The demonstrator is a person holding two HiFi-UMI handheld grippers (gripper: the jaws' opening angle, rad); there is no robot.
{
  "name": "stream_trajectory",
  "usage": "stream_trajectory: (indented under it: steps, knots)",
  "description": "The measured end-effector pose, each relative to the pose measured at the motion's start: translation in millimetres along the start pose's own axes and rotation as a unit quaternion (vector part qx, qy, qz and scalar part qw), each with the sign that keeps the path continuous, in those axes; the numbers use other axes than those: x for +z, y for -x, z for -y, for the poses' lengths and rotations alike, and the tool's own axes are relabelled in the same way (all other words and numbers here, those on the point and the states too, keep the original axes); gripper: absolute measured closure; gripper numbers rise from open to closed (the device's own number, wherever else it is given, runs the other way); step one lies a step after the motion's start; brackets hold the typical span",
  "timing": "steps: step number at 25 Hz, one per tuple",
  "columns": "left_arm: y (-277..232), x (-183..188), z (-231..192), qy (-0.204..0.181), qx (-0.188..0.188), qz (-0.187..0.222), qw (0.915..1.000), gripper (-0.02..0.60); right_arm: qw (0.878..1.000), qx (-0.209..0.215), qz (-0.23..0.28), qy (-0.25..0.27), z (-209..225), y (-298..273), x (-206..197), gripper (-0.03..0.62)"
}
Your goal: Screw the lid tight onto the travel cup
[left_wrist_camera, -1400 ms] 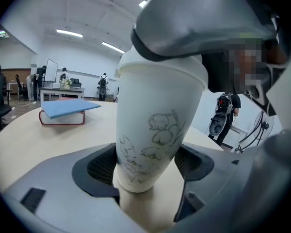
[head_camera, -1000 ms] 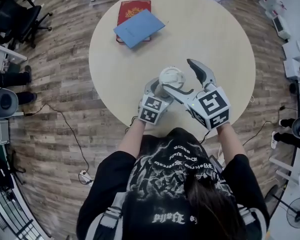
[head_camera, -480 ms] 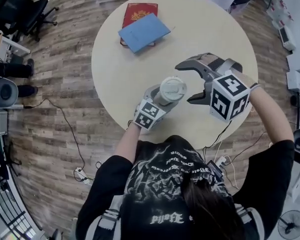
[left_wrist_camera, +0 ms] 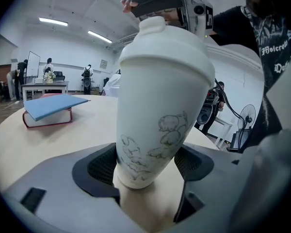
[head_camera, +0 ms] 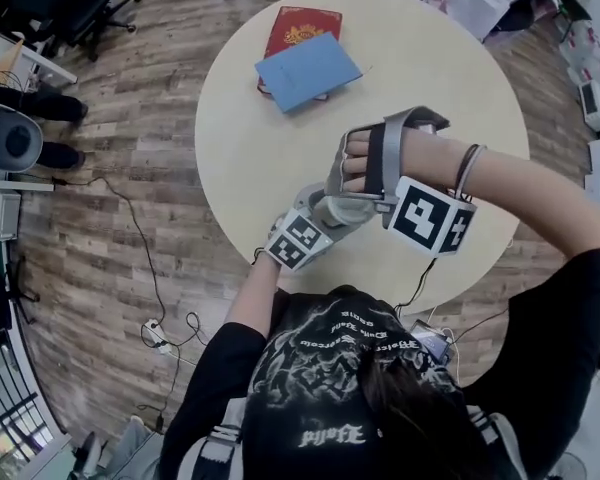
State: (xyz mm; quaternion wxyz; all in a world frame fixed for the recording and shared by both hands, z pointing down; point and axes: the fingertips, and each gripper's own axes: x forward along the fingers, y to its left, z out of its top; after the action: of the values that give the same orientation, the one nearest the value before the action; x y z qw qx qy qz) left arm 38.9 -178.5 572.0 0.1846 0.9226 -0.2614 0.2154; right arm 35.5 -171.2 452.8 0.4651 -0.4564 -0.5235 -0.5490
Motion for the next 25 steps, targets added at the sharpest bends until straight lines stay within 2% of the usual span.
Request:
stream_trajectory:
  steps: [3,7,9,16,19,25]
  knots:
    - [-1,0,-1,-0.001,-0.002,-0.002,1.0000,0.190,0.997,-0.003,-0.001,0.076,2,-13,1,0.091]
    - [-2,0,-1,0.000,-0.002,0.000,1.0000,0.190,0.991,-0.008,0.011,0.134,2,-24,9,0.091]
    - [0,0,1,-0.001,-0.002,0.000,1.0000,0.190,0.990,-0.020,0.018,0.137,4,-27,17,0.168]
    - [-1,-2,0,0.004,-0.009,0.000,0.9999,0.189,0.995,-0.007,0.014,0.097,4,-30,18,0.180]
    - [-3,-2,-1,0.006,-0.010,0.002,0.9999,0.189,0.999,0.004,0.018,0.046,3,-30,17,0.180]
    - [-5,-3,-3,0.009,-0.007,0.004,0.9999,0.189,0.996,-0.017,0.044,-0.075,14,-31,20,0.181]
